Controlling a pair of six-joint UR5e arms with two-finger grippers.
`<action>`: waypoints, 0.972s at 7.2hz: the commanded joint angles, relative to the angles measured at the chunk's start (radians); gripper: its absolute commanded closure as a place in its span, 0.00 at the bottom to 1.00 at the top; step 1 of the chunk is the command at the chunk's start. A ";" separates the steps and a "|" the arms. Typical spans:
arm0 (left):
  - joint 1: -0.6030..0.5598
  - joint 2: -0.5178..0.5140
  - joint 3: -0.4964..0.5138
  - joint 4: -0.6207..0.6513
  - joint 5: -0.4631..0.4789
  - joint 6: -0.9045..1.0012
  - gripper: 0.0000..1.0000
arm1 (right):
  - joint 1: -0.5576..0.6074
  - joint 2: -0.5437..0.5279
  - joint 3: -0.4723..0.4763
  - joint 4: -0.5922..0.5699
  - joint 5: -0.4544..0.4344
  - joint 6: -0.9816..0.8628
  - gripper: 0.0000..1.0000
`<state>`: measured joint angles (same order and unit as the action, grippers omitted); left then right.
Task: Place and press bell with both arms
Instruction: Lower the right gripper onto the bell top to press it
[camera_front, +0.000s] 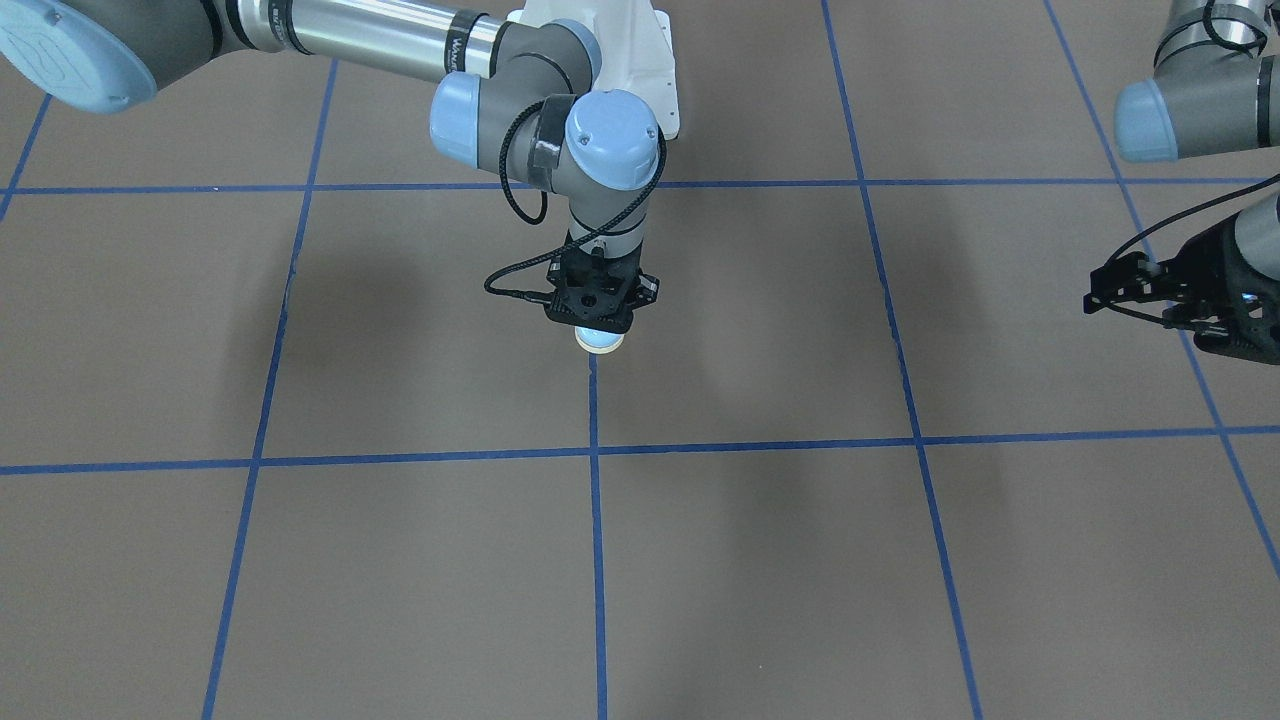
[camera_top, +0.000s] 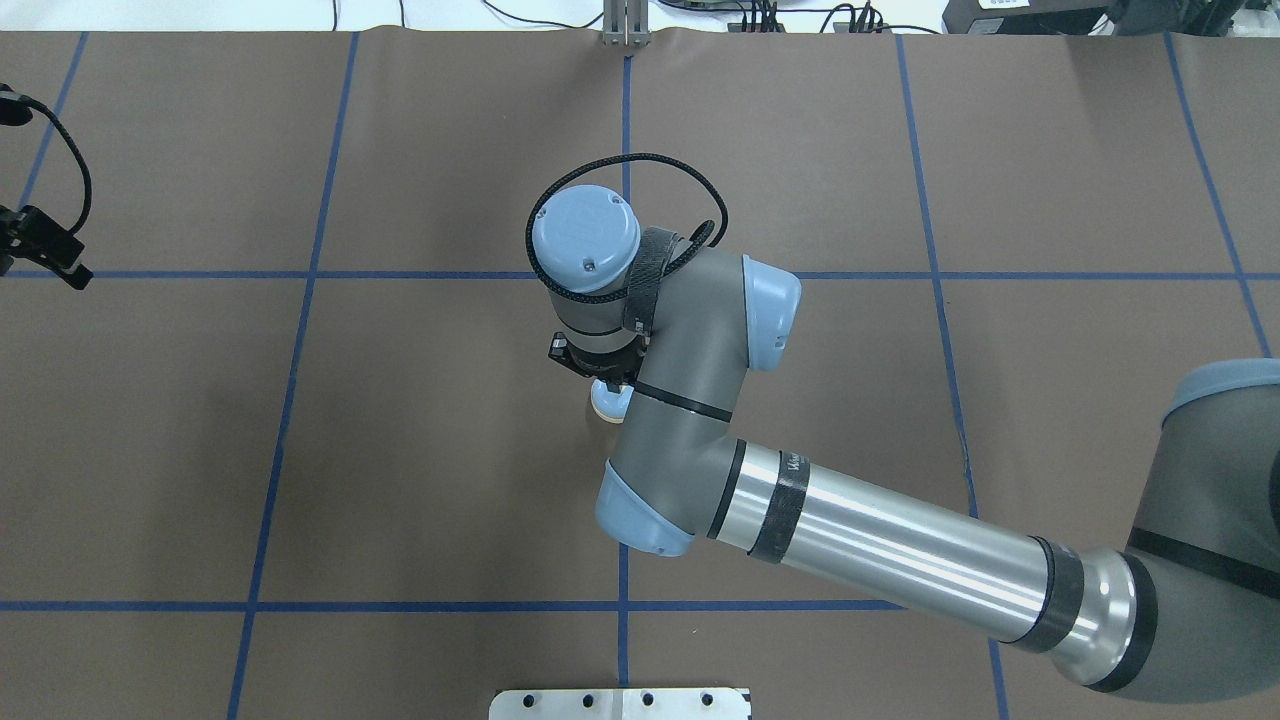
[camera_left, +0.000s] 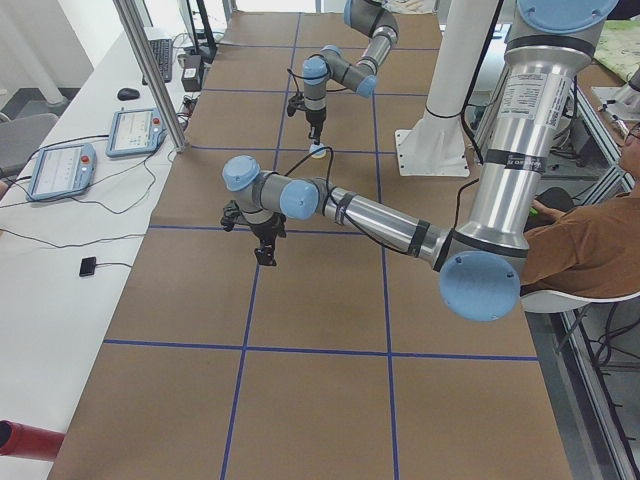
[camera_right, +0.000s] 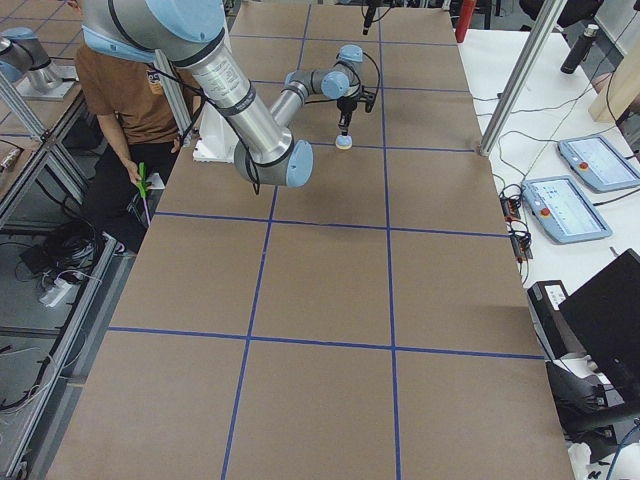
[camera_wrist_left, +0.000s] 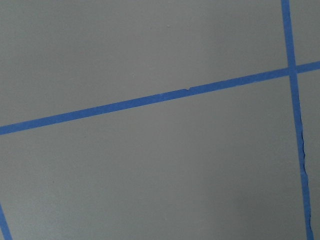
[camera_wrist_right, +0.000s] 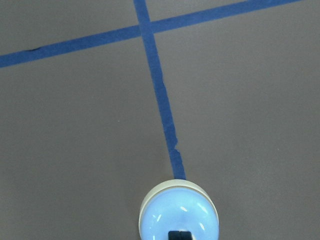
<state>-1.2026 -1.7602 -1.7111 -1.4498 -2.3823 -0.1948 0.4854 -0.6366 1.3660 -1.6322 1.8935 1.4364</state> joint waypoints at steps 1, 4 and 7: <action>0.000 0.001 -0.002 0.000 -0.002 -0.001 0.01 | -0.001 -0.003 -0.001 0.000 0.004 -0.004 1.00; 0.000 0.001 -0.012 0.002 -0.002 -0.005 0.01 | -0.005 -0.006 0.001 0.000 0.006 -0.007 1.00; -0.002 0.004 -0.025 0.008 -0.002 -0.011 0.01 | 0.115 -0.125 0.171 -0.011 0.140 -0.033 1.00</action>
<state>-1.2029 -1.7578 -1.7325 -1.4433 -2.3838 -0.2035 0.5331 -0.6725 1.4251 -1.6393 1.9653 1.4212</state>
